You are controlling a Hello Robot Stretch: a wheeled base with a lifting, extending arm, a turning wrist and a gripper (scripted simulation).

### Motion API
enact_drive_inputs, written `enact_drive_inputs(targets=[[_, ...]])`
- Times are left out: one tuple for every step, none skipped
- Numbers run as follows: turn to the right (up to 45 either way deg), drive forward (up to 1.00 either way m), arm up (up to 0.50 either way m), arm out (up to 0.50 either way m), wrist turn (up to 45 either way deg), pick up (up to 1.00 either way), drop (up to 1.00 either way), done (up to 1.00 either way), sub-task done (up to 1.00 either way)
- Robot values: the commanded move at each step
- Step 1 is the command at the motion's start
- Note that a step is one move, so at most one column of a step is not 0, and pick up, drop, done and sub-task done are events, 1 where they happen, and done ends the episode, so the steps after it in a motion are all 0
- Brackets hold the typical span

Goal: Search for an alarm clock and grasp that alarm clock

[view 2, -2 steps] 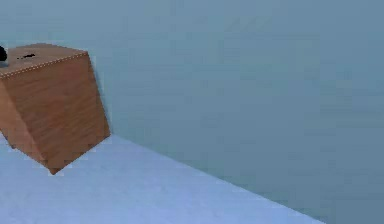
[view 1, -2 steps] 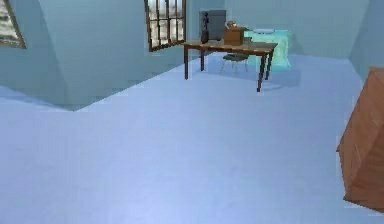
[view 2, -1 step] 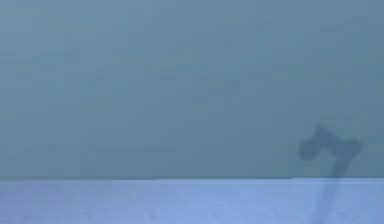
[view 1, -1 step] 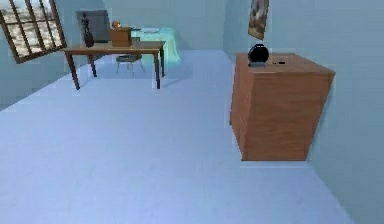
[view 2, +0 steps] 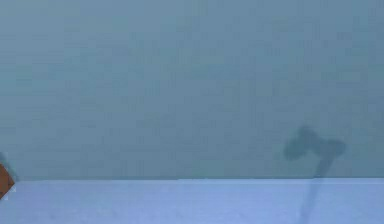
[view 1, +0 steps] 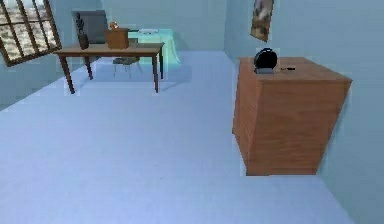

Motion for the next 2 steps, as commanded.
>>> enact_drive_inputs(targets=[[6.0, 0.00, 0.00, 0.00, 0.0, 0.00, 0.00, 0.00, 0.00], [0.0, 1.00, 0.00, 0.00, 0.0, 0.00, 0.00, 0.00, 0.00]])
